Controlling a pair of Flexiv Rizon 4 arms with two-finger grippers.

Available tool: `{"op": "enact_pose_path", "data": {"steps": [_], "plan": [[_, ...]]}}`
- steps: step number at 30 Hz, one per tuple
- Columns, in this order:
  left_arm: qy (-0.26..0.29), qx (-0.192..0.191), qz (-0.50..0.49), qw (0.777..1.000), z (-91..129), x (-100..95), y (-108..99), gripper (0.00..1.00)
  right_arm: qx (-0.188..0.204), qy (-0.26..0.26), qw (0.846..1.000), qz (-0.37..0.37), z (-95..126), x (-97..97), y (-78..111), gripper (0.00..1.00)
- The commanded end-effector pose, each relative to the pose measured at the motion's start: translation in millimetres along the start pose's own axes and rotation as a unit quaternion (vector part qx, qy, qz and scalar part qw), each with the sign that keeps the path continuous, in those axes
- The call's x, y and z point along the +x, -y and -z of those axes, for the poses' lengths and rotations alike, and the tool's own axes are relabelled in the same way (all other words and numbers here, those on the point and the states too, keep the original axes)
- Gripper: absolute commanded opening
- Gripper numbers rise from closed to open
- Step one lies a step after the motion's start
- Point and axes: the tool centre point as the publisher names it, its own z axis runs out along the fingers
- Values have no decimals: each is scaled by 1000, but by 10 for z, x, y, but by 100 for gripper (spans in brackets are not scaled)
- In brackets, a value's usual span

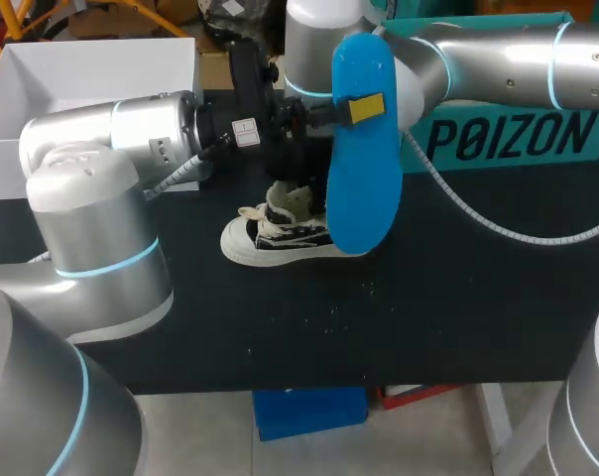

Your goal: Take the shoe out of the shoebox, open the shoe tongue, remove and reinsert the insole, then place the shoe into the shoebox

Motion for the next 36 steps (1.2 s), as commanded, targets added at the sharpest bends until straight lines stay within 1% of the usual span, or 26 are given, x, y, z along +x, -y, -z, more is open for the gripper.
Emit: {"op": "enact_pose_path", "data": {"steps": [1, 18, 19, 20, 22, 23, 24, 25, 26, 27, 28, 30, 31, 33, 34, 36], "plan": [[3, 0, 0, 1000, -14, 8, -7, 0, 1, -1, 1000, 0, -4, -6, -6, 0], [3, 0, 0, 1000, -14, 8, -7, 0, 1, -1, 1000, 0, -4, -6, -6, 0], [3, 0, 0, 1000, -14, 8, -7, 0, 13, 2, 1000, -18, 9, -11, 6, 0], [3, 0, 0, 1000, -14, 8, -7, 0, 14, -1, 999, -33, 58, -16, 16, 0], [3, 0, 0, 1000, -14, 8, -7, 0, 27, 5, 997, -73, 201, -30, 48, 0], [3, 0, 0, 1000, -14, 8, -7, 0, 20, 4, 994, -108, 290, -38, 69, 0], [3, 0, 0, 1000, -14, 8, -7, 0, 12, -7, 990, -143, 383, -32, 89, 0], [3, 0, 0, 1000, -14, 8, -7, 0, 16, -10, 987, -156, 433, -18, 100, 0], [3, 0, 0, 1000, -14, 8, -7, 0, 19, -9, 981, -193, 530, 8, 128, 0], [3, 0, 0, 1000, -14, 8, -7, 0, 11, -14, 975, -220, 603, 25, 149, 0], [3, 0, 0, 1000, -14, 8, -7, 0, 11, -13, 970, -243, 647, 33, 169, 0], [3, 0, 0, 1000, -14, 8, -7, 0, -2, -11, 945, -326, 754, 50, 232, 0], [3, 0, 0, 1000, -14, 8, -7, 0, -16, -10, 928, -371, 793, 52, 264, 0], [3, 0, 0, 1000, -14, 8, -7, 0, -29, -5, 895, -444, 829, 72, 314, 0], [3, 0, 0, 1000, -14, 8, -7, 0, -38, -1, 874, -484, 839, 92, 333, 0], [3, 0, 0, 1000, -14, 8, -7, 0, -48, 9, 839, -541, 848, 134, 353, 0]]}}
